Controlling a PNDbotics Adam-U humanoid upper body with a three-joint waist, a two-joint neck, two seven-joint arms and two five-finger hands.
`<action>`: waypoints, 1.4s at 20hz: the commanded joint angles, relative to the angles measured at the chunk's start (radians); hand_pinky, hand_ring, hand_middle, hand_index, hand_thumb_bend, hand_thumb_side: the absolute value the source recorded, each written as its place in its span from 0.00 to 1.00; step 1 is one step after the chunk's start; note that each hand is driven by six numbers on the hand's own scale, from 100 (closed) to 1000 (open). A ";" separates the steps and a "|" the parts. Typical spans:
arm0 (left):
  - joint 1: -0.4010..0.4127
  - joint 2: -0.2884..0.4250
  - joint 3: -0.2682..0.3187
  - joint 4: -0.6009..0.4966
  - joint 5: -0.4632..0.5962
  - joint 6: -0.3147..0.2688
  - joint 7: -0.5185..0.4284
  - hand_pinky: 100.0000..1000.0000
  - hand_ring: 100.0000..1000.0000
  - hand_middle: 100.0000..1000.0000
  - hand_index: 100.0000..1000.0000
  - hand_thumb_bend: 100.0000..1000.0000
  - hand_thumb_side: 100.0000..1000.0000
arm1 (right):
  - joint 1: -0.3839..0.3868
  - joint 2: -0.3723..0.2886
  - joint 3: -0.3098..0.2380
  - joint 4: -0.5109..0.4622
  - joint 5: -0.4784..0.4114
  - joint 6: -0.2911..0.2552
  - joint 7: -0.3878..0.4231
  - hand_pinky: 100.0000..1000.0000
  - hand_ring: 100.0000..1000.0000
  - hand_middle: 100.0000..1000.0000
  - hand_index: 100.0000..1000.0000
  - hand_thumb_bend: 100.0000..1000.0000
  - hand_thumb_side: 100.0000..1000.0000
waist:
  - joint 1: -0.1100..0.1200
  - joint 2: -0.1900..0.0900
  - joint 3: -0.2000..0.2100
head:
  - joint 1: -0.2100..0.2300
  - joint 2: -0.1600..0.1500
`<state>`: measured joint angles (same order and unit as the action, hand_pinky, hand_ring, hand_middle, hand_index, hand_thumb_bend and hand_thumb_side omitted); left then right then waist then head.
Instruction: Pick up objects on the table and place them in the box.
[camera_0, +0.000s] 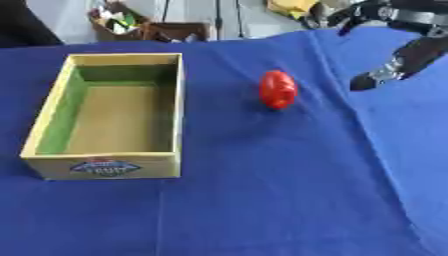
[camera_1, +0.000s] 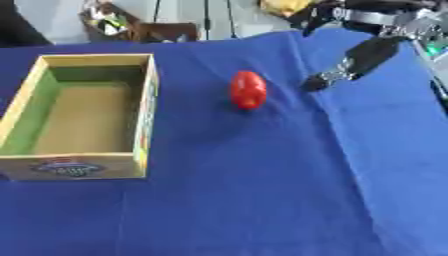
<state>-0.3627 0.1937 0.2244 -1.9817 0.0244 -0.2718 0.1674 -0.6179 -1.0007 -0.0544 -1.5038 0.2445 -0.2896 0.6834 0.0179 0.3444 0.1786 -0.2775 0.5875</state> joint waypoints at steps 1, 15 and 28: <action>-0.009 0.028 -0.002 -0.018 0.003 0.000 -0.003 0.05 0.40 0.48 0.62 0.00 0.91 | -0.020 -0.056 -0.005 0.035 0.009 -0.033 -0.008 0.93 0.83 0.89 1.00 0.69 0.60 | -0.002 -0.015 0.002 | 0.005 -0.001; -0.012 0.028 -0.005 -0.018 0.006 -0.001 -0.010 0.05 0.40 0.48 0.62 0.00 0.91 | -0.074 -0.067 0.025 0.097 -0.026 -0.100 -0.011 0.92 0.82 0.89 1.00 0.69 0.63 | -0.004 0.008 0.016 | 0.030 0.011; -0.033 0.025 -0.010 -0.018 0.016 -0.006 -0.020 0.05 0.40 0.48 0.62 0.00 0.91 | -0.187 -0.019 0.071 0.205 0.060 -0.115 0.007 0.92 0.83 0.89 1.00 0.71 0.61 | -0.014 0.038 0.062 | -0.015 -0.034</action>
<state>-0.3835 0.1941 0.2182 -1.9817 0.0357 -0.2763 0.1509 -0.7853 -0.9969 0.0217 -1.3053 0.2904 -0.3999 0.6873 0.0052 0.4037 0.2418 -0.2849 0.5688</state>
